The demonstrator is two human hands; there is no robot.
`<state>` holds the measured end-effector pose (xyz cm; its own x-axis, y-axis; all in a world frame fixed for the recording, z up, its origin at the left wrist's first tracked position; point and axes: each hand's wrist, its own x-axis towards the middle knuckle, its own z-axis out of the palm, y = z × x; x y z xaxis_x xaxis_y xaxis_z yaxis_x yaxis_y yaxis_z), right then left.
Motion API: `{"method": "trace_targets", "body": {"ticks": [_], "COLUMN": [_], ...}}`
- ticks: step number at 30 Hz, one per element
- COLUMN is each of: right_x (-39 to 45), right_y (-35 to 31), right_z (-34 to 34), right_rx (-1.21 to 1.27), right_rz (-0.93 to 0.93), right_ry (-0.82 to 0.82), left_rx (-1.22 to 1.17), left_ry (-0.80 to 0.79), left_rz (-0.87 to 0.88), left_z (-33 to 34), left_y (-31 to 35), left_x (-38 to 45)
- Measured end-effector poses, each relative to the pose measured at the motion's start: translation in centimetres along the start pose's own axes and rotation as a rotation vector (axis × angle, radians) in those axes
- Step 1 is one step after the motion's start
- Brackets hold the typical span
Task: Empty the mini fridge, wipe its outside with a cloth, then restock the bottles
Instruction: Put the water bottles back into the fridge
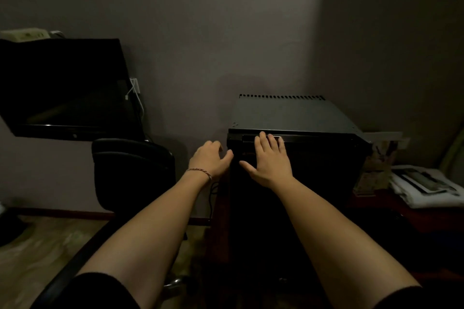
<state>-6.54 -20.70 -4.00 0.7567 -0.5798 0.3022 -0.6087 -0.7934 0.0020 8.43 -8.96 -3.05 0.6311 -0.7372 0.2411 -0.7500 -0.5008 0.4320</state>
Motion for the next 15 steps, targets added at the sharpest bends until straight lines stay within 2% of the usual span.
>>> {"method": "trace_targets", "body": {"ticks": [9,13,15], "right_x": [-1.2,-1.6,-1.6], "right_y": [0.5,0.5,0.5], "right_z": [-0.4,-1.1,-1.4], "right_rx": [0.049,0.033,0.027], "right_rz": [-0.018,-0.038,-0.047], "right_ry": [-0.059,-0.084,-0.094], "left_rx": [-0.206,-0.236,-0.408], "left_ry": [-0.011,-0.002,-0.075], "left_rz": [0.165,0.163,0.118], "left_z": [-0.4,-1.0,-2.3], "left_y": [1.1,1.9,2.9], "left_x": [-1.0,-1.7,-2.4]}}
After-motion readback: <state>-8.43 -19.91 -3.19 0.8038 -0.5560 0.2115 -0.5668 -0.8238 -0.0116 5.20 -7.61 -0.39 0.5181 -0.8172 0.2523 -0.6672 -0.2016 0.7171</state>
